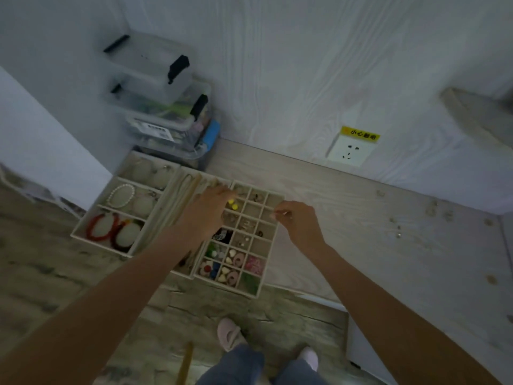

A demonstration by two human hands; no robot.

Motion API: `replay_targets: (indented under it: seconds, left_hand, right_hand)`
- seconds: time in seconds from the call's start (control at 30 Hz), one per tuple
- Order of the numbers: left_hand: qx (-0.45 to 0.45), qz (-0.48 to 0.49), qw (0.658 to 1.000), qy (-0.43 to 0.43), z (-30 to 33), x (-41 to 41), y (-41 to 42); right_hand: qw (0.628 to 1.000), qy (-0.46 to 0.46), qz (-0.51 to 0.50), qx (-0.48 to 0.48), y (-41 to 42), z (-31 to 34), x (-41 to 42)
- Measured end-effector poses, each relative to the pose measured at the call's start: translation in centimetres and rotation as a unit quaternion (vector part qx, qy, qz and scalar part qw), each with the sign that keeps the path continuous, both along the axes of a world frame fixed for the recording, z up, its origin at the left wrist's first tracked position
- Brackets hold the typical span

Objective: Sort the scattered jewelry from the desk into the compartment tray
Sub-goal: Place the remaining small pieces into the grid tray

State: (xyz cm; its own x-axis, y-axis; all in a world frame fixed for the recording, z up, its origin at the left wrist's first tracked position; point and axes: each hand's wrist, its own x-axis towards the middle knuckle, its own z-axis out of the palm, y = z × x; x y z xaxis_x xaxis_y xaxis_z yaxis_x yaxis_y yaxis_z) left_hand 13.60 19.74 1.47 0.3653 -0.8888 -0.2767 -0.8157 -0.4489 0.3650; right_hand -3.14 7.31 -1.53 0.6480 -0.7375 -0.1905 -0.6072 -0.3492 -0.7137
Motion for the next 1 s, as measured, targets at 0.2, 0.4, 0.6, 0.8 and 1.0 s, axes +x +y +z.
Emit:
replay_targets:
  seconds: [0.2, 0.4, 0.6, 0.8, 1.0]
  left_hand:
    - [0.03, -0.04, 0.999, 0.006, -0.5, 1.5, 0.5]
    - [0.031, -0.039, 0.998, 0.045, -1.1, 2.4, 1.1]
    - [0.031, -0.032, 0.997, 0.057, -1.2, 2.6, 1.1]
    - [0.038, -0.03, 0.998, 0.043, -1.1, 2.7, 0.8]
    - [0.046, -0.026, 0.998, 0.031, -0.9, 2.4, 0.6]
  right_hand:
    - [0.998, 0.058, 0.013, -0.024, 0.2, -0.9, 0.8]
    - [0.993, 0.091, 0.019, -0.073, 0.1, -1.5, 1.3]
    - [0.991, 0.103, -0.035, -0.081, 0.4, -2.4, 1.9]
    - [0.981, 0.138, 0.008, -0.137, 0.7, -1.6, 1.8]
    - [0.981, 0.144, 0.048, -0.117, 0.1, -0.7, 1.2]
